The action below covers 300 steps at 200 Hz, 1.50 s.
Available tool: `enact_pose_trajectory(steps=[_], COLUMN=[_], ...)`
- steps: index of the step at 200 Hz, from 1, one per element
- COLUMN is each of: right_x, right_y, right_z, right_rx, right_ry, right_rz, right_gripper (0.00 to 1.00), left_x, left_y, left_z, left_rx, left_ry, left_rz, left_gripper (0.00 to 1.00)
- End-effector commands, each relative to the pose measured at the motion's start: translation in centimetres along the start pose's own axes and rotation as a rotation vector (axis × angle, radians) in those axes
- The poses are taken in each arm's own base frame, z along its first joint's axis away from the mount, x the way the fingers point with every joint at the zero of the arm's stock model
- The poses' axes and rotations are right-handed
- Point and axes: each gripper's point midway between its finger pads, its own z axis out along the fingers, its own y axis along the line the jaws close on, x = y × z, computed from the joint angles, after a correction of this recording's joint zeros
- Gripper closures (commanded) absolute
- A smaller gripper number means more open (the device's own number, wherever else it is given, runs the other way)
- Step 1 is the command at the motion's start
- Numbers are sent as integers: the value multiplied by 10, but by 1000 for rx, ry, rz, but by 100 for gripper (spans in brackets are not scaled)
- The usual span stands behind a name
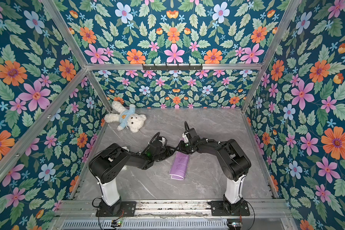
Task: Fold the rectangular paper in half along the long edge
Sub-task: Fold the paper at the center of the board.
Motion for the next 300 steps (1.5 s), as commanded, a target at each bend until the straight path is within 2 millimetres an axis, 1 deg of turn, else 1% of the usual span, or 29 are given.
enact_pose_trajectory(steps=[1,9,17,23,32,41,65,78,100,126,151,162,174,215,238,260,279,300], right_x=[15,14,13,13,14,15,17,17,16,15,15,15,15,16,15,13,8,-2], right_y=[-1,-1,-2,-5,-10,-14,-20,-21,-19,-19,-21,-21,-21,-23,-21,-17,-4,14], right_z=[4,3,2,2,3,5,8,9,9,9,9,9,9,11,10,8,3,-12], right_rx=[-26,-37,-37,-29,-16,-9,4,5,-2,-2,-3,-5,-5,-4,-8,-18,-54,-106], right_ry=[58,54,49,48,50,56,62,62,60,58,59,58,58,67,64,62,52,11], right_rz=[51,59,64,67,75,83,93,93,95,97,106,109,113,125,122,119,97,62], right_gripper=[69,70,70,70,71,71,72,72,72,73,72,72,72,73,73,73,69,62], left_x=[18,19,20,21,20,20,14,13,15,22,32,37,42,55,61,63,64,63], left_y=[15,16,18,20,22,22,20,12,-1,-9,-15,-17,-19,-12,-1,11,17,20], left_z=[0,-1,-2,-4,-8,-14,-27,-32,-33,-34,-35,-34,-31,-17,-14,-15,-17,-18], left_rx=[-59,-68,-81,-93,-102,-111,-132,-111,-73,-62,-47,-39,-23,-24,-52,-103,-125,-138], left_ry=[82,86,93,96,88,78,56,54,75,112,144,159,180,223,240,244,244,240], left_rz=[10,19,29,35,44,52,88,96,111,150,174,178,181,157,144,136,136,136], left_gripper=[62,62,65,69,78,83,85,86,86,88,95,100,100,100,100,100,100,100])
